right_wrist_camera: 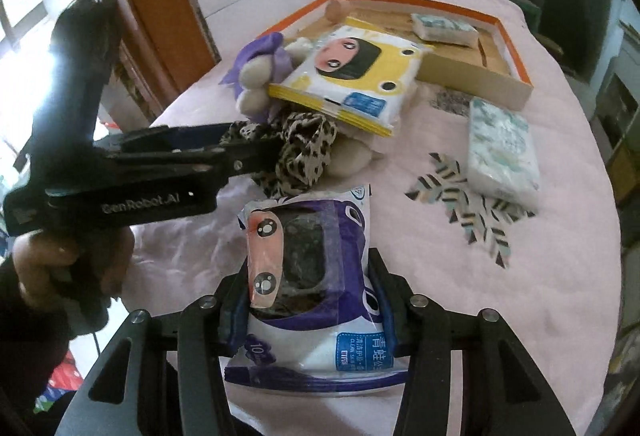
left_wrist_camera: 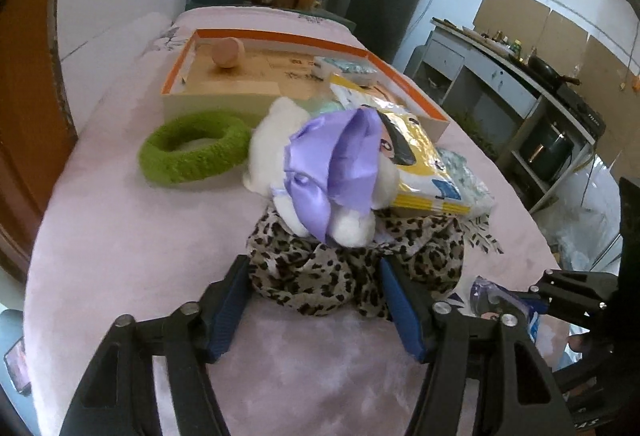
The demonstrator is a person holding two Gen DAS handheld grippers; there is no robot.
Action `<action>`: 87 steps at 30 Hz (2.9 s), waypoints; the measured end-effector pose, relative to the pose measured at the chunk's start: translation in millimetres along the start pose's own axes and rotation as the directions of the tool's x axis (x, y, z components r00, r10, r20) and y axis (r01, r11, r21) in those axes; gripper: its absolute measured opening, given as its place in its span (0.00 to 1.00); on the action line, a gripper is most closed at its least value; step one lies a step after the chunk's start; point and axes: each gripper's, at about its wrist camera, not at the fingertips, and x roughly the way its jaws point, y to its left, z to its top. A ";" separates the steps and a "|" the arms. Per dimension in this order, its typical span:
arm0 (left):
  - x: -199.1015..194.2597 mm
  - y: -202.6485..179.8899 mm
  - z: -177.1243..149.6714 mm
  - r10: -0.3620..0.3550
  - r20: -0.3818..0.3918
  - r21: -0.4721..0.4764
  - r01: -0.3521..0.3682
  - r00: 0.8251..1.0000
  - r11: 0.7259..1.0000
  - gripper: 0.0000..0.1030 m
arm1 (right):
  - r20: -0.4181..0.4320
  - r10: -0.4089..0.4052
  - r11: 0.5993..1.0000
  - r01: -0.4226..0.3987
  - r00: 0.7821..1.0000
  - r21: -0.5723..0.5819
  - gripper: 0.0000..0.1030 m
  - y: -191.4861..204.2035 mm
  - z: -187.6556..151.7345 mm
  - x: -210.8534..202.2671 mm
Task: Organize soft objects
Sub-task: 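Grasp the leopard-print scarf with the left gripper while the right gripper grasps the purple wipes bag, then carry the leopard scarf and purple wipes bag over the box lid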
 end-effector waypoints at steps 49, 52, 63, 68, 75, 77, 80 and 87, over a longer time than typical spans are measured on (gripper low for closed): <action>-131.6 -45.9 8.1 -0.022 0.277 0.076 0.001 0.961 0.997 0.11 | 0.193 -0.029 0.998 0.040 0.981 -0.053 0.50 14.8 9.8 -89.3; -136.4 -43.5 17.2 0.007 0.299 0.047 -0.022 0.954 0.999 0.11 | 0.206 -0.035 0.997 0.049 0.978 -0.062 0.50 13.6 17.5 -91.6; -132.9 -30.3 50.8 0.043 0.323 -0.026 -0.036 0.945 0.999 0.11 | 0.257 -0.054 0.994 0.076 0.965 -0.077 0.50 6.8 49.5 -99.3; -123.9 -26.2 64.7 0.046 0.321 -0.045 -0.033 0.946 0.998 0.11 | 0.272 -0.059 0.994 0.081 0.961 -0.071 0.50 1.5 64.0 -98.1; -108.2 -20.9 77.6 0.053 0.302 -0.057 -0.038 0.952 0.998 0.11 | 0.275 -0.058 0.995 0.078 0.960 -0.066 0.50 -8.3 83.3 -89.1; -105.0 -20.3 80.7 0.058 0.299 -0.060 -0.042 0.952 0.997 0.11 | 0.275 -0.057 0.995 0.077 0.960 -0.061 0.50 -11.1 87.8 -86.0; -99.0 -18.3 87.5 0.067 0.294 -0.062 -0.051 0.953 0.997 0.11 | 0.275 -0.053 0.996 0.069 0.960 -0.050 0.50 -16.5 94.5 -81.3; -84.8 -16.5 102.9 0.089 0.284 -0.063 -0.074 0.955 0.995 0.11 | 0.278 -0.049 0.998 0.058 0.959 -0.026 0.50 -31.5 112.2 -70.7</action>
